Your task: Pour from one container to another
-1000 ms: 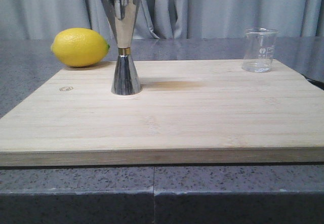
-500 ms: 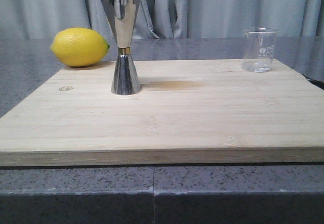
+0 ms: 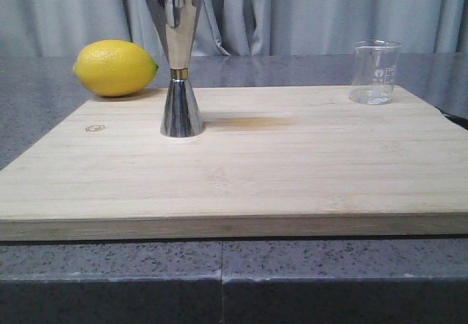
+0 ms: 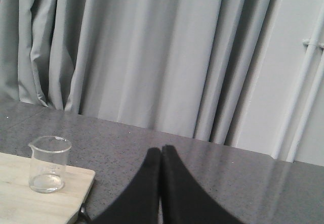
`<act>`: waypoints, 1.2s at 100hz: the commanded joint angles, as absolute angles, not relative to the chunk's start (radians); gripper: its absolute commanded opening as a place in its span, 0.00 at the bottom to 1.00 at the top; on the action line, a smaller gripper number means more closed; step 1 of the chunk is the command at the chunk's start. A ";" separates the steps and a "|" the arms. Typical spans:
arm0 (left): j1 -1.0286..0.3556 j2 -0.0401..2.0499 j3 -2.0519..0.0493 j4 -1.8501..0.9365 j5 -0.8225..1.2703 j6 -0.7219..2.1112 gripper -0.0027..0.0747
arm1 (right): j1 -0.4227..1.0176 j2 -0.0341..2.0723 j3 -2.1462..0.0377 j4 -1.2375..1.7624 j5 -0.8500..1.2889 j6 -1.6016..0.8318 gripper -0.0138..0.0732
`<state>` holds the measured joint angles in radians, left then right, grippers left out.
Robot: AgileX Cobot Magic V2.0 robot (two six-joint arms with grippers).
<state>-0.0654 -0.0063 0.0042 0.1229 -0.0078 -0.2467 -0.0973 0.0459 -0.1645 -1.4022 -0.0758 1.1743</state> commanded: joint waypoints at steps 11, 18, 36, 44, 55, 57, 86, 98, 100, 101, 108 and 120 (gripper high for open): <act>-0.075 -0.028 0.033 0.121 -0.077 -0.257 0.01 | -0.104 0.057 -0.188 -1.407 -0.083 1.172 0.08; -0.075 -0.028 0.033 0.121 -0.077 -0.257 0.01 | -0.104 0.057 -0.188 -1.407 -0.083 1.172 0.08; -0.075 -0.028 0.033 0.121 -0.077 -0.257 0.01 | -0.104 0.057 -0.188 -1.407 -0.102 1.172 0.08; -0.075 -0.028 0.033 0.121 -0.077 -0.257 0.01 | -0.104 0.057 -0.188 -1.394 -0.115 1.172 0.08; -0.075 -0.028 0.033 0.121 -0.077 -0.257 0.01 | -0.104 0.057 -0.187 -1.372 -0.129 1.172 0.08; -0.075 -0.028 0.033 0.121 -0.077 -0.257 0.01 | -0.104 0.057 -0.187 -1.350 -0.129 1.170 0.08; -0.075 -0.028 0.033 0.121 -0.077 -0.257 0.01 | -0.104 0.057 -0.187 -0.336 0.068 0.288 0.08; -0.075 -0.028 0.033 0.121 -0.077 -0.257 0.01 | -0.104 0.057 -0.185 0.067 0.112 -0.175 0.08; -0.075 -0.028 0.033 0.121 -0.077 -0.257 0.01 | -0.104 0.057 -0.185 0.111 0.114 -0.226 0.08; -0.075 -0.028 0.033 0.121 -0.077 -0.257 0.01 | -0.104 0.057 -0.185 0.123 0.114 -0.240 0.08; -0.075 -0.028 0.033 0.121 -0.077 -0.257 0.01 | -0.104 0.055 -0.171 0.165 0.097 -0.283 0.08; -0.075 -0.028 0.033 0.121 -0.077 -0.257 0.01 | -0.104 0.029 -0.116 0.163 0.043 -0.281 0.08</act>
